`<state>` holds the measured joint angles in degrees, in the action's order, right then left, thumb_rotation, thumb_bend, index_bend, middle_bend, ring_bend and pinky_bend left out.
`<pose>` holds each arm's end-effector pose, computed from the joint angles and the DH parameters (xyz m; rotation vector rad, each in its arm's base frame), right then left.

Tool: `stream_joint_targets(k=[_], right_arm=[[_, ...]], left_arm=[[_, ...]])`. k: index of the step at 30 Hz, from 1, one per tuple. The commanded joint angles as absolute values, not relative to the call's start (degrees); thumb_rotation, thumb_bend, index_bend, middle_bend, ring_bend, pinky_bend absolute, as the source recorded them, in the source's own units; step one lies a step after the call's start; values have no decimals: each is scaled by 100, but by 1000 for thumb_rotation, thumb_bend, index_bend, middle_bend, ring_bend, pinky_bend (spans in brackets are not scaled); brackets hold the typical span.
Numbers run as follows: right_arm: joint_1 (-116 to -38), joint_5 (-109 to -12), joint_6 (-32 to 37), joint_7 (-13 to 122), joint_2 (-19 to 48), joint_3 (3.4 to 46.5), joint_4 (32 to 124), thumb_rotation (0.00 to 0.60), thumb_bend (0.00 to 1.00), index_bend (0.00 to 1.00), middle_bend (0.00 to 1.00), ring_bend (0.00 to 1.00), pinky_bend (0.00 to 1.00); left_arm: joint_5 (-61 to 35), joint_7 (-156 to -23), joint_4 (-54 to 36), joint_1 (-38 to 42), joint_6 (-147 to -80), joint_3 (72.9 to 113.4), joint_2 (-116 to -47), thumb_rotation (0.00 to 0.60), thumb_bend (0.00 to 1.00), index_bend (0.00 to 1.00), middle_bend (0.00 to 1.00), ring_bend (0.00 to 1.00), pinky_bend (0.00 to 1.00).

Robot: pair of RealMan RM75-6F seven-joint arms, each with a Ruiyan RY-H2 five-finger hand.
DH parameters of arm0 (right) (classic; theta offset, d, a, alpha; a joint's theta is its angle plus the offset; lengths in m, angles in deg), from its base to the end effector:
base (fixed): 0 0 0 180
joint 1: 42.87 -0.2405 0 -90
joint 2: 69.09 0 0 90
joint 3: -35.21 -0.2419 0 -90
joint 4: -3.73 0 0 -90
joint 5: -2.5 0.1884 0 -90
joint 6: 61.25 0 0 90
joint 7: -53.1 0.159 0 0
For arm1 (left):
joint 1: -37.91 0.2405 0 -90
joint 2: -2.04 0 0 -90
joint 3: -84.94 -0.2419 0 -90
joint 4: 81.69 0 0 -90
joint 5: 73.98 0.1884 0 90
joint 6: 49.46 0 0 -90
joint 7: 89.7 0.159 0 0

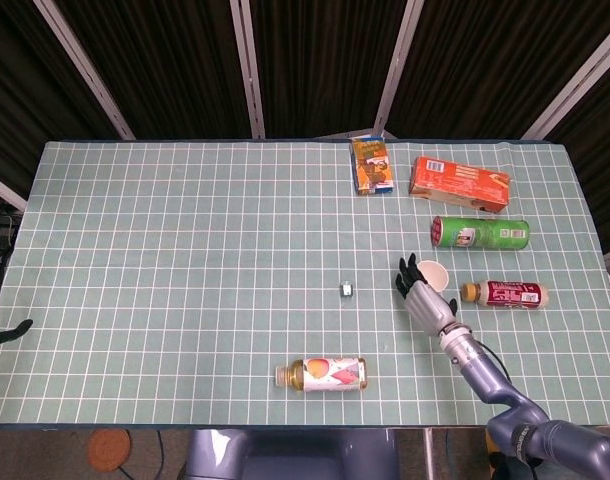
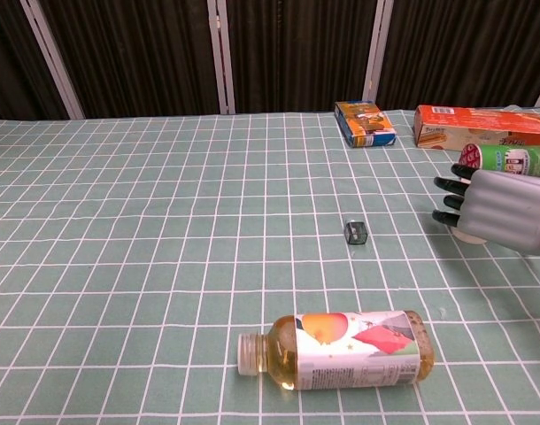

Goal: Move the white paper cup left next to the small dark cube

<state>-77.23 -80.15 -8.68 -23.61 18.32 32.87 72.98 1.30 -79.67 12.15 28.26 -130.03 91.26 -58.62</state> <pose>-0.2281 -0.3204 0.0014 2.0282 0.4499 -0.0108 -0.2964 0.2275 0.1983 -1.3440 -0.7976 -0.7260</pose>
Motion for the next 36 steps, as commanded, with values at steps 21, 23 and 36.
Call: stream_joint_targets(k=[21, 23, 36], right_arm=[[-7923, -8461, -73, 1550, 1421, 3097, 8384, 600, 141, 235, 387, 225, 355], [-7922, -8234, -184, 1915, 1398, 3005, 8576, 600, 141, 235, 388, 225, 342], [-8098, -6884, -1432, 3305, 1360, 2816, 8929, 600, 142, 235, 389, 223, 259]], left_arm=[[150, -8100, 1272, 2814, -12903, 9105, -5803, 600, 59, 0, 0, 0, 0], [158, -8120, 1283, 2818, -12903, 9103, -5789, 600, 58, 0, 0, 0, 0], [204, -8244, 1343, 2821, -12827, 9057, -5718, 600, 58, 0, 0, 0, 0]])
